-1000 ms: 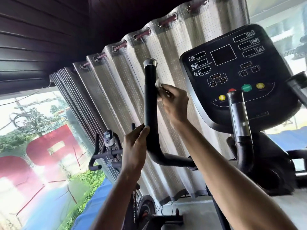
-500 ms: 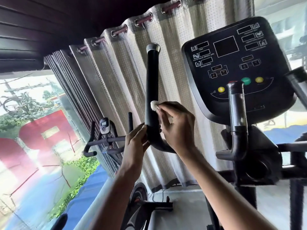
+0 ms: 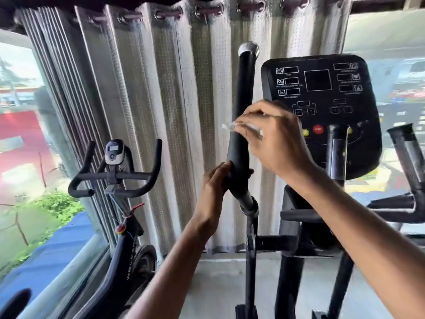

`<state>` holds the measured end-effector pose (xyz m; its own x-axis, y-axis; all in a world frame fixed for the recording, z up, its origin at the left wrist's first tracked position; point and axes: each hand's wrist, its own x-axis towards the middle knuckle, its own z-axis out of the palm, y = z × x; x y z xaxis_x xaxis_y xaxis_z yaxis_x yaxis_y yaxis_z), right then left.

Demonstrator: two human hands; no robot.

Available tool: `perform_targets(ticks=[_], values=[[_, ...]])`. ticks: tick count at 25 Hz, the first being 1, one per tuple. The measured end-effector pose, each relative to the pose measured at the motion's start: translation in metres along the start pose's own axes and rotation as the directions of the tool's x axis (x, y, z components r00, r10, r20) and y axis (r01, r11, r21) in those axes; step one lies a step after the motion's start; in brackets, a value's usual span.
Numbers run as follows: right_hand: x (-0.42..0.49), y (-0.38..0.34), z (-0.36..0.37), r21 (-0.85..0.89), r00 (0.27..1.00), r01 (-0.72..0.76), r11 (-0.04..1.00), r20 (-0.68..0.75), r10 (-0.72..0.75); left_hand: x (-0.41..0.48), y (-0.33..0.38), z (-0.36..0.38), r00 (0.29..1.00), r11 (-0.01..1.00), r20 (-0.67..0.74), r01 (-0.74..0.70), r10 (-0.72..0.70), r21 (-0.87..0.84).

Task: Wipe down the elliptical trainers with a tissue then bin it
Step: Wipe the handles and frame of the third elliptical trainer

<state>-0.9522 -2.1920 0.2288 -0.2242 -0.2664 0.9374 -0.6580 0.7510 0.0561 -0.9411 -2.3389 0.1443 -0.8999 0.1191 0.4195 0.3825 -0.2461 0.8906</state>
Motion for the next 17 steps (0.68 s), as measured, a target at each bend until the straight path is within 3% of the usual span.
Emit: perform_targets(ticks=[4, 7, 9, 11, 13, 17], values=[[0.022, -0.008, 0.001, -0.155, 0.983, 0.013, 0.988, 0.184, 0.016, 0.013, -0.014, -0.016, 0.978, 0.998, 0.207, 0.025, -0.012, -0.061], [0.036, -0.020, 0.001, -0.299, 0.977, -0.028, 0.954, 0.195, 0.090, 0.023, -0.021, -0.030, 0.926, 0.996, 0.378, 0.031, 0.004, -0.085], [0.039, -0.035, 0.001, -0.397, 0.942, 0.013, 0.918, 0.313, 0.122, 0.027, -0.028, -0.038, 0.897, 0.995, 0.440, 0.013, 0.034, -0.103], [0.046, -0.052, -0.005, -0.411, 0.834, 0.064, 0.910, 0.523, 0.178, 0.029, -0.032, -0.041, 0.874, 0.991, 0.484, 0.019, 0.048, -0.133], [0.060, -0.060, -0.005, -0.464, 0.752, 0.097, 0.881, 0.614, 0.240, 0.030, -0.037, -0.042, 0.868, 0.989, 0.494, 0.016, 0.059, -0.147], [0.089, -0.049, 0.016, -0.614, 0.809, 0.247, 0.749, 0.557, 0.189, 0.025, -0.040, -0.038, 0.892, 0.983, 0.446, 0.017, 0.068, -0.185]])
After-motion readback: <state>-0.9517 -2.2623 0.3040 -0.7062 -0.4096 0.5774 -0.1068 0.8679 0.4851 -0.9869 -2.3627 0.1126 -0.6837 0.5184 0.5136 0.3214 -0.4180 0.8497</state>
